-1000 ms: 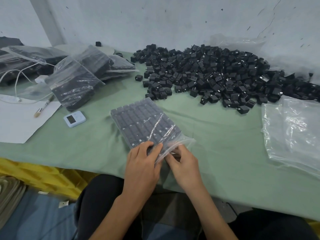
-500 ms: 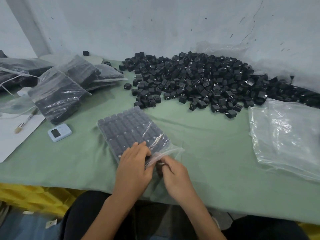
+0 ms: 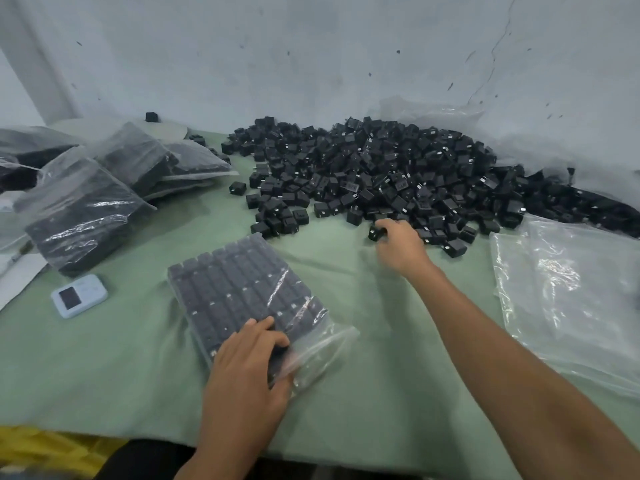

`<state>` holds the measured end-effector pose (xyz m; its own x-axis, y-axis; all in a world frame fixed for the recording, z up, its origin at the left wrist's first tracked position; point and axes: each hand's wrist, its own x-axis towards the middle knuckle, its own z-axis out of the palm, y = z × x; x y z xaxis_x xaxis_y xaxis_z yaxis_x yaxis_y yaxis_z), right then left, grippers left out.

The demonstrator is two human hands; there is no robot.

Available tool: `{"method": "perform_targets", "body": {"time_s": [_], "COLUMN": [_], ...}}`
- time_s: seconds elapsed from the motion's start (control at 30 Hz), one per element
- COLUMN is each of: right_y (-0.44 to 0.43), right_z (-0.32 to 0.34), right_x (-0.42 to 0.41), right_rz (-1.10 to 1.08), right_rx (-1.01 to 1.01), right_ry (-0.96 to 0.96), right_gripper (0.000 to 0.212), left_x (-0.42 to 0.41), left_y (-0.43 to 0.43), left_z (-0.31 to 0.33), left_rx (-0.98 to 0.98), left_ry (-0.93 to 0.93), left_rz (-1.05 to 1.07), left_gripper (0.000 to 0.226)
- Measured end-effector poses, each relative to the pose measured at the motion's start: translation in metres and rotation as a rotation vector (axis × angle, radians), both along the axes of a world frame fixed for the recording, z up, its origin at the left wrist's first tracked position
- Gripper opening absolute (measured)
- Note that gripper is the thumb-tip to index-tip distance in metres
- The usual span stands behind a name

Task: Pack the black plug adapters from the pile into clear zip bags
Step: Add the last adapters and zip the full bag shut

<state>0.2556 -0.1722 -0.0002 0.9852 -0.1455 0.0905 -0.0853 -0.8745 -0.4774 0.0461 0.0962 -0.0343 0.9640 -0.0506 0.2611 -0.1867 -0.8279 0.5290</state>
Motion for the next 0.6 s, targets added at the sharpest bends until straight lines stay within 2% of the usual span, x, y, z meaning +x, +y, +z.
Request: {"method": "perform_targets", "body": {"time_s": [0.1, 0.17, 0.23, 0.3, 0.43, 0.5, 0.6], "right_y": [0.002, 0.004, 0.006, 0.007, 0.007, 0.006, 0.005], "right_z": [-0.018, -0.026, -0.027, -0.024, 0.003, 0.016, 0.034], "right_x": [0.04, 0.051, 0.053, 0.044, -0.014, -0.055, -0.123], "right_rz": [0.018, -0.015, -0.06, -0.081, -0.117, -0.045, 0.05], "right_rx": [-0.132, -0.153, -0.086, 0.102, 0.756, 0.944, 1.125], "right_ry": [0.109, 0.07, -0.021, -0.078, -0.144, -0.176, -0.197], "right_gripper": [0.05, 0.038, 0.023, 0.026, 0.043, 0.038, 0.026], "left_x": [0.002, 0.004, 0.005, 0.004, 0.003, 0.004, 0.003], "left_y": [0.001, 0.002, 0.003, 0.003, 0.003, 0.003, 0.003], "left_z": [-0.003, -0.004, -0.006, -0.006, -0.005, -0.007, -0.006], "left_rx": [-0.007, -0.003, 0.005, 0.003, 0.013, 0.013, 0.019], "left_ry": [-0.055, -0.121, -0.134, -0.108, -0.067, -0.061, -0.093], "left_rz": [-0.005, -0.017, -0.021, -0.018, -0.027, -0.023, -0.021], "left_gripper": [0.042, 0.036, 0.038, 0.041, 0.045, 0.042, 0.032]}}
